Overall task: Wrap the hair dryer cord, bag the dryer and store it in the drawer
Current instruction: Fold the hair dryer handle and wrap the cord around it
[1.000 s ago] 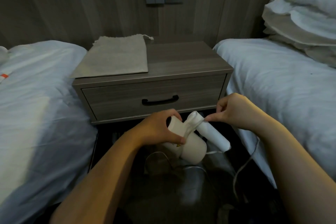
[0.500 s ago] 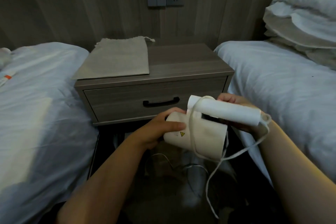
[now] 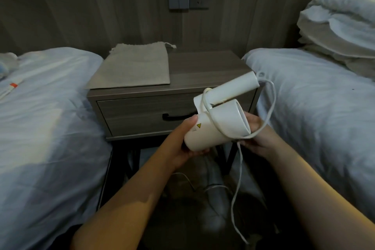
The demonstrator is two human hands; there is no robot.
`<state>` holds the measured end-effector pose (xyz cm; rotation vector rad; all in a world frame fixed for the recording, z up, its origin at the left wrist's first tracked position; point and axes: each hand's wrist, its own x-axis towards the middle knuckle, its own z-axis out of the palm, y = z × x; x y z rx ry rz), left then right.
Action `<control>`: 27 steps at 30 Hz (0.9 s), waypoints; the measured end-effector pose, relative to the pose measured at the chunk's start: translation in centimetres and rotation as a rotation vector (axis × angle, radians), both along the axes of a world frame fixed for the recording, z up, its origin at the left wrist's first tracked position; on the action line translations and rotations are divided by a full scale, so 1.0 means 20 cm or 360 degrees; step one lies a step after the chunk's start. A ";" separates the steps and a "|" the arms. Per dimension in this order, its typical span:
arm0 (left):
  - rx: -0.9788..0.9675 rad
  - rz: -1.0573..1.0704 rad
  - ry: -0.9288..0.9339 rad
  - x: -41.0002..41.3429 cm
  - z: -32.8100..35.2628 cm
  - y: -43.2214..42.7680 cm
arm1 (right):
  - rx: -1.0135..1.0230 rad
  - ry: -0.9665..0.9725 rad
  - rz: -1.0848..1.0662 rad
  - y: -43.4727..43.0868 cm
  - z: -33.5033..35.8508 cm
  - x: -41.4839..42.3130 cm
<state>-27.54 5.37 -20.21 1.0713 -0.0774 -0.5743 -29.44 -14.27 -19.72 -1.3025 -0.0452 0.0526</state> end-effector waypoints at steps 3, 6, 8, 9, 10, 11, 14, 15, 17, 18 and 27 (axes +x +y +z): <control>-0.0020 0.0037 -0.0058 0.02 0.00 0.00 | -0.0219 0.0033 -0.0061 0.03 -0.02 0.01; -0.0036 0.0097 -0.0090 0.02 0.00 0.00 | -0.0577 0.0005 -0.0060 0.06 -0.03 0.00; -0.0019 0.0184 -0.0077 0.03 0.01 0.00 | -0.0806 0.0037 -0.0027 0.07 -0.03 -0.02; 0.0008 0.0249 -0.0064 0.04 0.01 0.00 | -0.0880 0.0046 0.0007 0.07 -0.03 -0.02; 0.0036 0.0325 -0.0049 0.04 0.01 -0.01 | -0.0920 0.0048 0.0042 0.07 -0.02 -0.03; 0.0058 0.0402 -0.0037 0.05 0.01 -0.01 | -0.0925 0.0057 0.0082 0.08 -0.02 -0.04; 0.0087 0.0558 -0.0037 0.05 0.01 -0.03 | -0.0872 0.0147 0.0177 0.10 0.01 -0.05; 0.0115 0.0588 -0.0047 0.05 0.01 -0.04 | -0.0862 0.0181 0.0185 0.11 0.02 -0.06; 0.0212 0.0618 -0.0102 0.04 0.00 -0.04 | -0.0870 0.0235 0.0165 0.13 0.04 -0.07; 0.0272 0.0628 -0.0145 0.03 0.01 -0.05 | -0.0873 0.0258 0.0126 0.13 0.04 -0.07; 0.0722 0.0906 -0.0765 0.01 0.08 -0.04 | -0.0878 0.0314 0.0074 0.14 0.05 -0.07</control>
